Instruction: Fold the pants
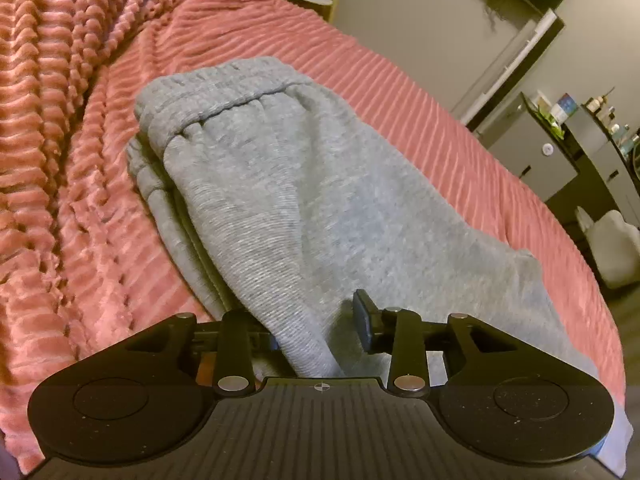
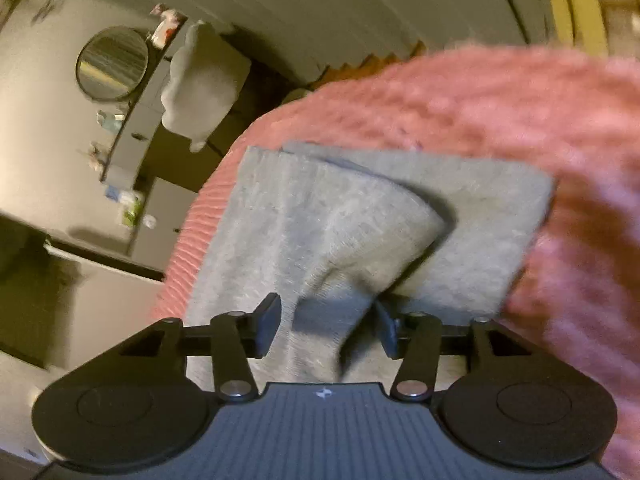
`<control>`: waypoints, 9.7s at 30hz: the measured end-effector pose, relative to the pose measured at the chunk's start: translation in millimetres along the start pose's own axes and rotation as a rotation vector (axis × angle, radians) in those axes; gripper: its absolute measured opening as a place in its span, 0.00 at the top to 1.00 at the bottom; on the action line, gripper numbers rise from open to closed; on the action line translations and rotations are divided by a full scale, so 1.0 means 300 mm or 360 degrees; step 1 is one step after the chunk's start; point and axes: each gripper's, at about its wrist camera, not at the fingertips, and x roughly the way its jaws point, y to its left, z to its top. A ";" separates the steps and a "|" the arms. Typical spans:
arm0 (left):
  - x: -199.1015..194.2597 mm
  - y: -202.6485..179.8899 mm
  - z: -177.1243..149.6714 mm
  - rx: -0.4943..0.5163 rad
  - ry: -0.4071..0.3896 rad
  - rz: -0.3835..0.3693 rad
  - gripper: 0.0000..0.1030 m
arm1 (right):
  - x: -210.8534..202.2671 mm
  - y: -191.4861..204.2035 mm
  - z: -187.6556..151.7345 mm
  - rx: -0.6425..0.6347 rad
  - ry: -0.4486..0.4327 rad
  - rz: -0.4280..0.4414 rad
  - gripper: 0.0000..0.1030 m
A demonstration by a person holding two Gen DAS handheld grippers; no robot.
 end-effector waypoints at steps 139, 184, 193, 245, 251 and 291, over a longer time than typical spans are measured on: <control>0.019 -0.532 -0.531 0.0965 -0.0007 -0.0065 0.08 | 0.188 0.333 -0.267 -0.1478 -0.0203 -0.0470 0.03; 0.063 -0.545 -0.567 0.0984 -0.0023 0.0067 0.04 | -0.230 -0.214 -0.018 0.0138 -0.0155 0.0150 0.22; 0.068 -0.543 -0.563 0.0977 -0.0019 0.0067 0.02 | -0.146 -0.348 0.027 0.0459 -0.0185 0.0212 0.84; 0.069 -0.525 -0.540 0.0918 0.0031 0.0019 0.02 | -0.076 -0.201 0.029 0.0091 -0.0231 0.0033 0.83; 0.069 -0.521 -0.538 0.0912 0.0032 0.0011 0.02 | -0.100 -0.152 0.030 0.0046 -0.0302 0.0100 0.89; -0.147 -0.218 -0.364 0.0546 0.0045 -0.0151 0.02 | -0.028 0.482 -1.241 -0.2485 0.0277 0.0488 0.89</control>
